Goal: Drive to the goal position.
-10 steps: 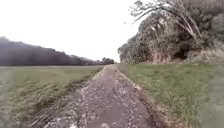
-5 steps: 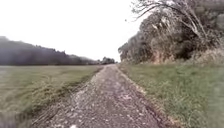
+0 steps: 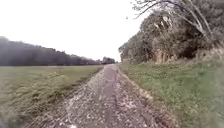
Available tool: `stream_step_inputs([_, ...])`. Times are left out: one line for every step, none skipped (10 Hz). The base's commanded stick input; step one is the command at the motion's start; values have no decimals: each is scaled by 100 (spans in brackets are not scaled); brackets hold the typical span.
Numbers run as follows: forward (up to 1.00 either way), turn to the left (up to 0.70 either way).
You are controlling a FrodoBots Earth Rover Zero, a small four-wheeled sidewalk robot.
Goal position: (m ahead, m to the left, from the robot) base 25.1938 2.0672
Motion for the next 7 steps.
stream_step_inputs([70,0])
stream_step_inputs([70,0])
stream_step_inputs([70,0])
stream_step_inputs([70,0])
stream_step_inputs([70,0])
stream_step_inputs([70,0])
stream_step_inputs([70,0])
